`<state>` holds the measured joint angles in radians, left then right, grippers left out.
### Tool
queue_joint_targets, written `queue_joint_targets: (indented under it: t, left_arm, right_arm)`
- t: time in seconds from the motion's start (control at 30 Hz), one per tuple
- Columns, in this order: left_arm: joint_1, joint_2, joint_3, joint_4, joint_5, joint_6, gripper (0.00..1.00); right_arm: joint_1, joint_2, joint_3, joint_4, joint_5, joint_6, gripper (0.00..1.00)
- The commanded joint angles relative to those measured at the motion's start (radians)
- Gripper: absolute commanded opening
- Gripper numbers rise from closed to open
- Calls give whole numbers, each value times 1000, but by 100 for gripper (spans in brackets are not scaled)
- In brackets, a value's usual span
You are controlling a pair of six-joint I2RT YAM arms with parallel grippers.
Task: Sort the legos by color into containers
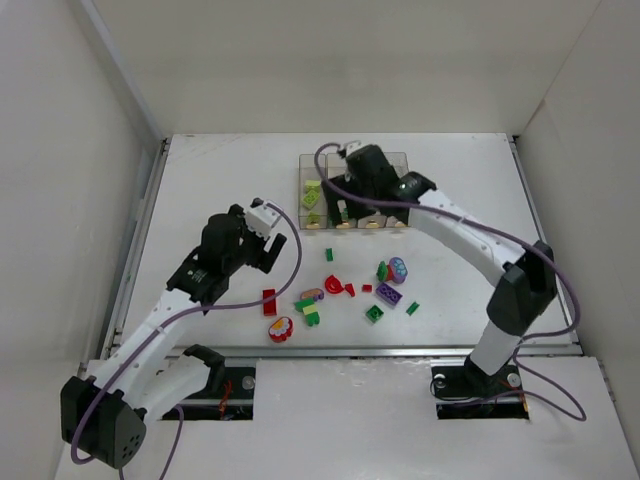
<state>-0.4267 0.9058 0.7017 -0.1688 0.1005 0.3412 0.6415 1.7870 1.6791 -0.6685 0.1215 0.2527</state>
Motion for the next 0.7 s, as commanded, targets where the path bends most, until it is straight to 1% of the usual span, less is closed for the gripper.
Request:
queue_joint_targets:
  t: [0.0,0.03,0.1,0.13,0.2,0.23,0.3,0.47,0.57,0.67]
  left_arm:
    - [-7,-22,-42,106,-149,-67,79]
    - [-7,-31,-51,123,-195,-79,81]
    - [5,-31,-62,149,-302,-112,81]
    - [22,-31,-62,158,-327,-113,81]
    - [52,-51,-53,158,-357,-125,81]
    - [63,-51,-42,126,-366,-125,81]
    - [98,-70,-7,91,-351,-125,81]
    - [109,-91,30,-1,-328,-116,81]
    - [109,-100,39,-30,-315,-116,81]
    - [109,-110,50,-63,-286,-125,81]
  right_arm:
    - [140,-83,-158,55,-77,-73,99]
    - [165,-95,-226,55,-68,-60,99]
    - [214,-116,-275,55,-59,12,98]
    - [263,-117,-295,55,-71,37,98]
    - [315,-126,-346,70,-71,97,98]
    - [361,-126,-360,84,-60,115,98]
    - [392,-126,-389,95,-48,173,98]
    - [463,-106,-450,179,-36,253,98]
    - [481,-57,-429,201,-23,253,98]
    - [501,-3,-398,213,-23,266,95]
